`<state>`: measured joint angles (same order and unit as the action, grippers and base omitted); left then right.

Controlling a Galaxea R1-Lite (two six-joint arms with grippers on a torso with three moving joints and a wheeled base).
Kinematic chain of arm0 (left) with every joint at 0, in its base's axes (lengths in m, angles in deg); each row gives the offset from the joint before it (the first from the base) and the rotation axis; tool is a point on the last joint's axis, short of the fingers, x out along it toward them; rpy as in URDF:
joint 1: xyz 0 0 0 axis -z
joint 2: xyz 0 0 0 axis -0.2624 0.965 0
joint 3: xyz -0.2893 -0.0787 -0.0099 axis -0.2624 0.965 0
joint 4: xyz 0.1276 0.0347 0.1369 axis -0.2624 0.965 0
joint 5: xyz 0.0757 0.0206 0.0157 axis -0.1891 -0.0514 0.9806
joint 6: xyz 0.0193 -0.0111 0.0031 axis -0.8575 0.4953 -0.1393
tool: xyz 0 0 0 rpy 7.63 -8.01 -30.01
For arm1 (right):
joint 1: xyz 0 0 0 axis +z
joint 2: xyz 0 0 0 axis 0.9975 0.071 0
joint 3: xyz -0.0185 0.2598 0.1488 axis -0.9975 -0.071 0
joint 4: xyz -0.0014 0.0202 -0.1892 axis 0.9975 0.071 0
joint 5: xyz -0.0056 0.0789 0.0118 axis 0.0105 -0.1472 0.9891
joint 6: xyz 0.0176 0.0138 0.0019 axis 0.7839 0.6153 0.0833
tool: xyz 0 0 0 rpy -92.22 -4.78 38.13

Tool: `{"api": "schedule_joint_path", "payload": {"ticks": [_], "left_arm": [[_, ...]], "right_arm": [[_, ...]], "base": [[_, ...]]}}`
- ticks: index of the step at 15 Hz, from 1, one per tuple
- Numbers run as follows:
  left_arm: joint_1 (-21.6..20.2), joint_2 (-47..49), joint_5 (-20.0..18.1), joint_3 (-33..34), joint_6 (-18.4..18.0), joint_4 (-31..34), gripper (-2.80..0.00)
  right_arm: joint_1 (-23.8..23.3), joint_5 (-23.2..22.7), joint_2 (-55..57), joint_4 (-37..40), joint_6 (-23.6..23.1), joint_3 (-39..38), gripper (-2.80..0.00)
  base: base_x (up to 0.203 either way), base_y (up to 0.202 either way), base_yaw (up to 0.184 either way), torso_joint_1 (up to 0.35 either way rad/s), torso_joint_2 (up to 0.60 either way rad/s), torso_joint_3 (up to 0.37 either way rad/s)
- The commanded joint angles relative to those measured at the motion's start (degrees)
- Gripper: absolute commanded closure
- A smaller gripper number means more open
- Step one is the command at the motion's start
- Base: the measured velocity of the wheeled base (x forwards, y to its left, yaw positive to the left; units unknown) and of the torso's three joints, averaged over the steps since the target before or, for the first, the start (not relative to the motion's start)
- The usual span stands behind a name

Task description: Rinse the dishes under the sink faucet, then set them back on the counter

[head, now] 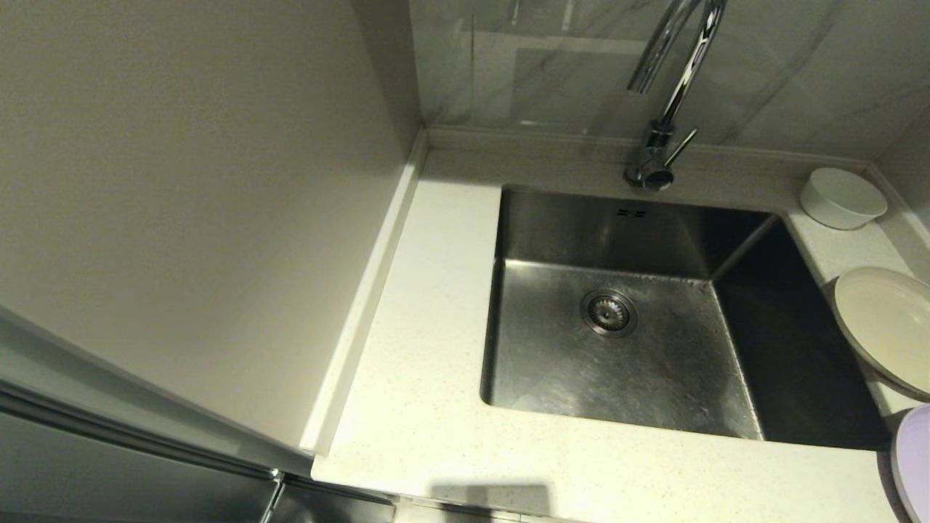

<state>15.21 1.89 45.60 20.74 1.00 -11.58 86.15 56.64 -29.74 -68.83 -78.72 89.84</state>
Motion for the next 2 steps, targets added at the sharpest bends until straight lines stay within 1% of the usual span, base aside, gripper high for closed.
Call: {"api": "schedule_joint_path", "payload": {"ticks": [1,2], "left_arm": [[0.0,-0.1,0.0,0.0,0.0,0.0,0.0],[0.0,-0.1,0.0,0.0,0.0,0.0,0.0]], "right_arm": [[0.0,0.1,0.1,0.0,0.1,0.0,0.0],[0.0,0.1,0.1,0.0,0.1,0.0,0.0]], "base": [[0.0,0.0,0.0,0.0,0.0,0.0],[0.0,0.0,0.0,0.0,0.0,0.0]]}}
